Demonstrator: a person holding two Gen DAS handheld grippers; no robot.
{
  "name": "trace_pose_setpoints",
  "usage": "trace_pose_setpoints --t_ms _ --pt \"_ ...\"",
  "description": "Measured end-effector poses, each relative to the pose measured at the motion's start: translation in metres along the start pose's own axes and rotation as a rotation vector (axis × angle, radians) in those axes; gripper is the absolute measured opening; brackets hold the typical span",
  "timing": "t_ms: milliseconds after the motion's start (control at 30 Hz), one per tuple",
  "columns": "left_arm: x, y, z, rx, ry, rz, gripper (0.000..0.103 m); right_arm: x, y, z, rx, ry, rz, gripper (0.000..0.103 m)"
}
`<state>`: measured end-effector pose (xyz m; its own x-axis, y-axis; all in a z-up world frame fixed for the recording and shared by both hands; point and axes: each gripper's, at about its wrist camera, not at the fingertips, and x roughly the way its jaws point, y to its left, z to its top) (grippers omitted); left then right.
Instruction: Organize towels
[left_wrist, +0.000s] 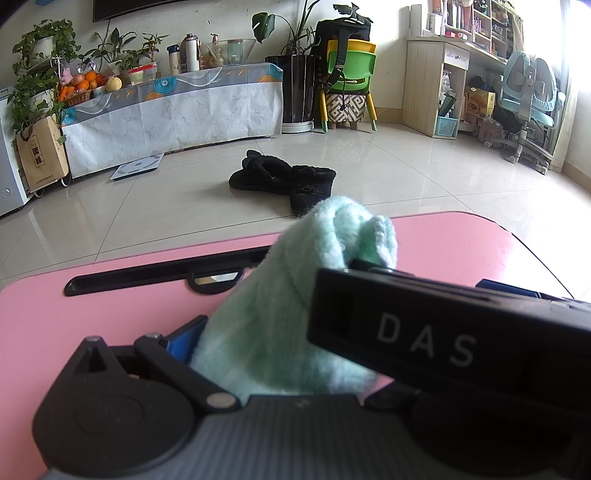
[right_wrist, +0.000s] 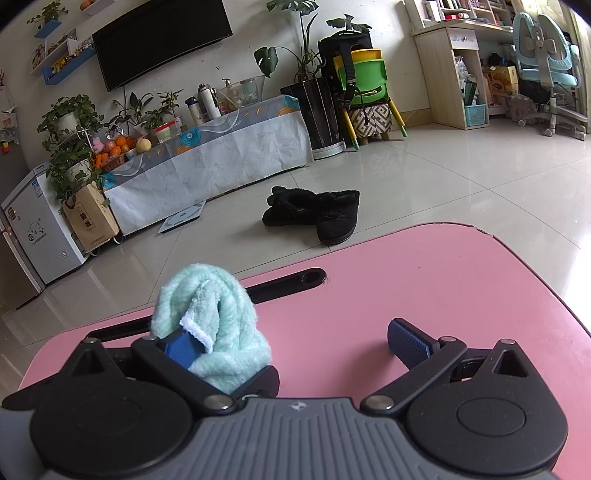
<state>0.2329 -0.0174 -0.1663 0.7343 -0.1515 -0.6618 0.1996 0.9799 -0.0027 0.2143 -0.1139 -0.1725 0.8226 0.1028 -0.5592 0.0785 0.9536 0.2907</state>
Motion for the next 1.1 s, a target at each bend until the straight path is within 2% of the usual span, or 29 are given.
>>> trace_pose_setpoints --t_ms 100,1100 --pt "0.0001 -0.0002 -0.0003 0.0 0.0 0.0 0.103 -0.0026 -0.0094 0.0008 -0.001 -0.001 -0.001 0.103" --pt "0.0005 -0.0004 -0.0012 0.0 0.0 0.0 0.103 -0.0028 -0.0088 0.0005 0.0 -0.001 -0.002 0.103"
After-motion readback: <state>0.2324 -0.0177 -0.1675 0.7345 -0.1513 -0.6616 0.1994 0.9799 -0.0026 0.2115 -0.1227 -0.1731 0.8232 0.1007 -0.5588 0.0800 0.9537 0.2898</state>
